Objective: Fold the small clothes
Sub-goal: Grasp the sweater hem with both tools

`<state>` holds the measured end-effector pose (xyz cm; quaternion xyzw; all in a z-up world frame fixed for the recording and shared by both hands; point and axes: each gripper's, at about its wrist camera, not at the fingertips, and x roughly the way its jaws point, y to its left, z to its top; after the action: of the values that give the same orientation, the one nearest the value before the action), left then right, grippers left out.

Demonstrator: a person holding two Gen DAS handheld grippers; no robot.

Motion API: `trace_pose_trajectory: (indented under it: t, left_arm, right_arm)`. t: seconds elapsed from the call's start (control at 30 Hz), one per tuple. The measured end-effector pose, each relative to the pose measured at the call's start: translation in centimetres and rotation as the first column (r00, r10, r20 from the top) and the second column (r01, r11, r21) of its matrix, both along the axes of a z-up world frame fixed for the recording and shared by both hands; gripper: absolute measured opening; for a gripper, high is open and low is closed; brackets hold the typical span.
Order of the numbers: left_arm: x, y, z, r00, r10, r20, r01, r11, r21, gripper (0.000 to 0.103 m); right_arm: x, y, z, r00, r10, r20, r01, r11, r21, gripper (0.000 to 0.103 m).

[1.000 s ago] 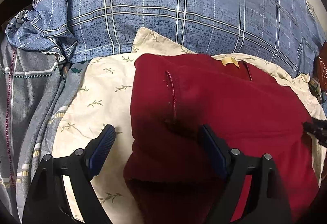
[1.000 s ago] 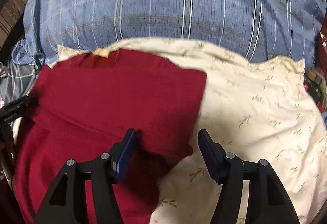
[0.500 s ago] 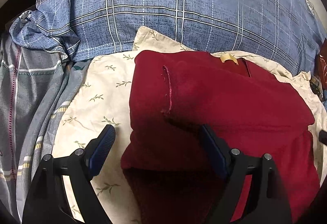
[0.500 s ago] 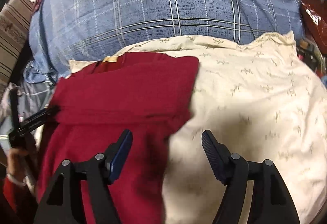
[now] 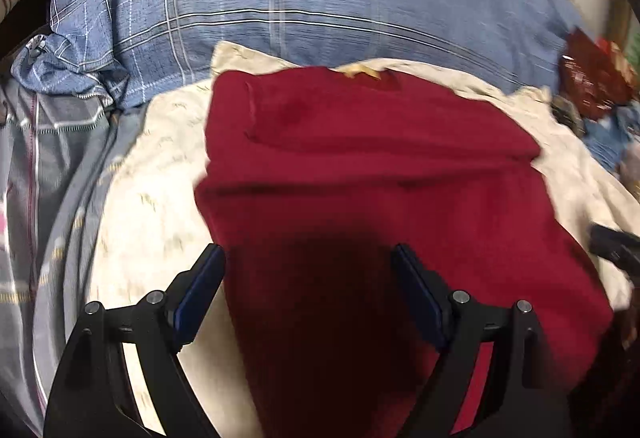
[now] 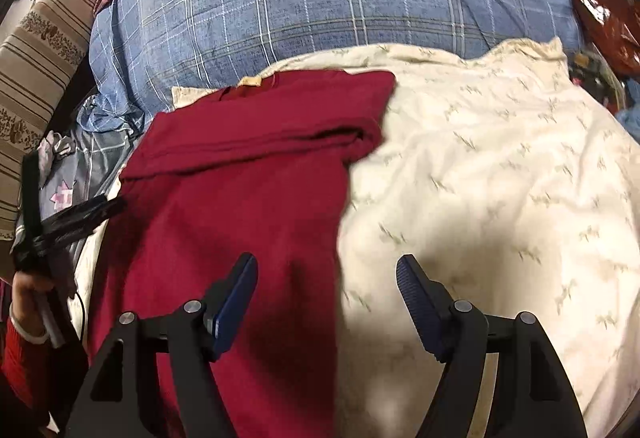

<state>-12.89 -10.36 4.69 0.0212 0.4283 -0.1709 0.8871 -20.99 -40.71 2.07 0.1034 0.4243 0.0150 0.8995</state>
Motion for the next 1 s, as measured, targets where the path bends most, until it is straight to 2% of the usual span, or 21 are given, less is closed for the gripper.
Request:
trace_pose_trajectory:
  t: [0.13, 0.17, 0.33, 0.5, 0.7, 0.77, 0.87, 0.93, 1.0]
  left_arm:
    - [-4.2, 0.8, -0.2, 0.999, -0.018, -0.044, 0.015, 0.998, -0.053, 0.085]
    - [-5.3, 1.1, -0.3, 0.998, -0.015, -0.055, 0.012, 0.998, -0.058, 0.085]
    - [-9.3, 3.3, -0.7, 0.997, 0.028, -0.078, -0.036, 0.995, -0.098, 0.085]
    - [-11.3, 4.7, -2.6, 0.979, 0.059, -0.196, -0.089, 0.985, -0.148, 0.085]
    - [-12.9, 3.0, -3.6, 0.974, 0.025, -0.226, -0.062, 0.986, -0.156, 0.085]
    - [-13.3, 2.8, -3.5, 0.977, 0.028, -0.210, -0.060, 0.987, -0.149, 0.085]
    - [-13.3, 2.6, -3.5, 0.972, 0.005, -0.236, -0.053, 0.979, -0.199, 0.085]
    - [-13.1, 2.6, -3.7, 0.972, 0.004, -0.233, -0.053, 0.977, -0.205, 0.082]
    - [-13.1, 2.1, -3.6, 0.976, 0.003, -0.217, -0.042, 0.983, -0.177, 0.065]
  right_arm:
    - [-2.2, -0.7, 0.2, 1.000, -0.002, -0.004, 0.002, 1.000, 0.007, 0.074]
    - [-2.9, -1.0, 0.3, 1.000, 0.001, -0.004, -0.001, 1.000, 0.018, 0.077]
    - [-5.1, -0.7, 0.0, 0.999, 0.047, -0.028, -0.046, 0.998, 0.034, 0.079]
    - [-6.7, 0.2, -1.0, 0.995, 0.086, -0.052, -0.084, 0.996, 0.031, 0.079]
    - [-8.3, -0.4, -2.6, 0.991, 0.100, -0.083, -0.090, 0.989, 0.117, 0.079]
    - [-8.6, -0.2, -3.0, 0.988, 0.123, -0.089, -0.110, 0.984, 0.137, 0.079]
    - [-9.0, 0.1, -3.2, 0.987, 0.140, -0.083, -0.126, 0.981, 0.151, 0.078]
    - [-8.9, 0.3, -3.5, 0.985, 0.152, -0.087, -0.137, 0.978, 0.154, 0.067]
    - [-8.4, 0.7, -4.1, 0.980, 0.167, -0.108, -0.150, 0.977, 0.155, 0.034]
